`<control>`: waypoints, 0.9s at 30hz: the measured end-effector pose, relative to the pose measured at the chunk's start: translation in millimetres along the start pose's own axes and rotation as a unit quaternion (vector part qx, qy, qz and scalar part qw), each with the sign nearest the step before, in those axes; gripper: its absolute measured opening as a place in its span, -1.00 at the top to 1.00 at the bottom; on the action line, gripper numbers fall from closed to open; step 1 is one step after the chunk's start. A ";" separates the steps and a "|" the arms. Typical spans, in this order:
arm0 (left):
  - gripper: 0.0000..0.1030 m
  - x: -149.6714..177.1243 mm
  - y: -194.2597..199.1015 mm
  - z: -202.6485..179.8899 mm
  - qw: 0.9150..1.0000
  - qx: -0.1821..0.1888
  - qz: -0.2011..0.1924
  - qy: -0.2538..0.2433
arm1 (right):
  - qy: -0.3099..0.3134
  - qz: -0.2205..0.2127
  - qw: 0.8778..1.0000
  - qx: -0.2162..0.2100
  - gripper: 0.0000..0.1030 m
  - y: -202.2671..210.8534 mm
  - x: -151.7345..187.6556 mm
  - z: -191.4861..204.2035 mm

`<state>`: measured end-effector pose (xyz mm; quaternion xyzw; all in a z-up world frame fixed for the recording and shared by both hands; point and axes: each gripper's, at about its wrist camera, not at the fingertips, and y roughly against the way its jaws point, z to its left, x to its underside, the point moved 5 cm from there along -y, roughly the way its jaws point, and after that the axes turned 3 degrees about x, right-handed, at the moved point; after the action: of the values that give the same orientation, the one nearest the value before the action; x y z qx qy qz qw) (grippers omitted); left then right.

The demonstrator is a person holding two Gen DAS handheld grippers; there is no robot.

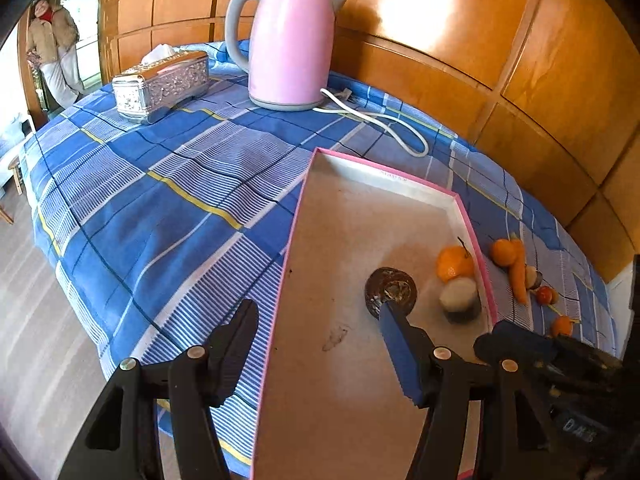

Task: Organize fruits
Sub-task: 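Carry the dark yam piece into the tray and open the right gripper, then reach the left gripper to another mandarin orange and grasp it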

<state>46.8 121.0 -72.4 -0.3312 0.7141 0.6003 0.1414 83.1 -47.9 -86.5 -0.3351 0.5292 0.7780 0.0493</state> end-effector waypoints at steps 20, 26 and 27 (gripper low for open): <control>-0.23 8.2 7.1 -52.5 0.997 0.032 0.002 -0.069 | -0.057 -0.044 0.994 0.081 0.27 40.3 27.4 -44.6; -0.24 10.4 7.5 -68.9 0.994 0.047 0.008 -0.095 | -0.083 -0.047 0.990 0.105 0.27 50.9 39.3 -70.3; -0.23 10.7 7.1 -72.5 0.994 0.049 0.009 -0.101 | -0.093 -0.046 0.989 0.108 0.27 52.6 42.2 -76.6</control>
<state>48.4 49.3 -56.0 -0.2551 0.7278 0.5963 0.2229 63.8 -148.1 -85.6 -0.2784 0.5868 0.7411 0.1699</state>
